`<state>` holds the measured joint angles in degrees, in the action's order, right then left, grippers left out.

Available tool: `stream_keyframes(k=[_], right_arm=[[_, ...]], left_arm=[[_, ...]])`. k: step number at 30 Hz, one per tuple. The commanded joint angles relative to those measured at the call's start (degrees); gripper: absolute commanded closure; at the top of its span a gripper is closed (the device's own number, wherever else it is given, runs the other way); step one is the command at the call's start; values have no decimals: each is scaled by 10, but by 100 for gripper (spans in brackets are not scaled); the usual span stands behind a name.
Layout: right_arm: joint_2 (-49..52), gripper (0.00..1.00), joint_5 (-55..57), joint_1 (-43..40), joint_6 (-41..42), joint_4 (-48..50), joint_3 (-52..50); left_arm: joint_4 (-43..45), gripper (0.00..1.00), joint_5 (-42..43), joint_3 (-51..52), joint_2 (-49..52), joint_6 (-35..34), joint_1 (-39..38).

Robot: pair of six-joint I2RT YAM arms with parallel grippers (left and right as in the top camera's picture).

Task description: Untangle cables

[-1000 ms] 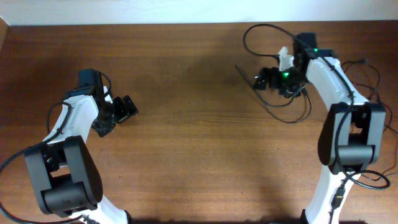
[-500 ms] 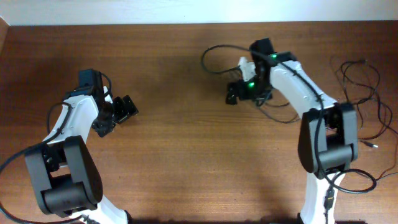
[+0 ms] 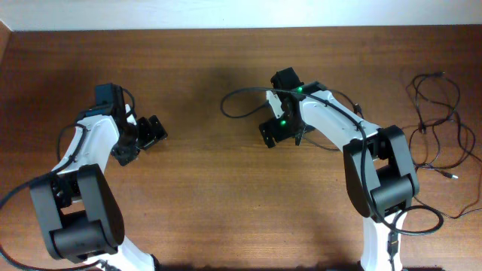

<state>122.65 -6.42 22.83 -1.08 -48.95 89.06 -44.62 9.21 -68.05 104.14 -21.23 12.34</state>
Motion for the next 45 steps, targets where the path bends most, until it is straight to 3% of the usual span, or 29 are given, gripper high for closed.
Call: stream_keyframes(k=[1,6,10,20,26,30,32,34,39,45], right_arm=[[-6,2,12,0,0,-16,72],[-4,2,8,0,28,71,87],[-4,2,-64,9,37,72,80],[-4,2,-65,27,37,103,-31],[-15,2,-65,24,37,94,-25],[-70,2,33,6,37,54,36],[-90,2,138,-17,37,35,40],[-89,2,165,-43,47,11,40],[-89,1,163,-164,106,2,40],[-83,2,161,-289,106,33,40]], left_arm=[[0,1,4,-7,-10,-2,1],[0,1,4,-7,-10,-2,1],[0,1,4,-7,-10,-2,1],[0,1,4,-7,-10,-2,1],[0,1,4,-7,-10,-2,1],[0,1,4,-7,-10,-2,1],[0,1,4,-7,-10,-2,1],[0,1,4,-7,-10,-2,1],[0,1,4,-7,-10,-2,1],[0,1,4,-7,-10,-2,1]])
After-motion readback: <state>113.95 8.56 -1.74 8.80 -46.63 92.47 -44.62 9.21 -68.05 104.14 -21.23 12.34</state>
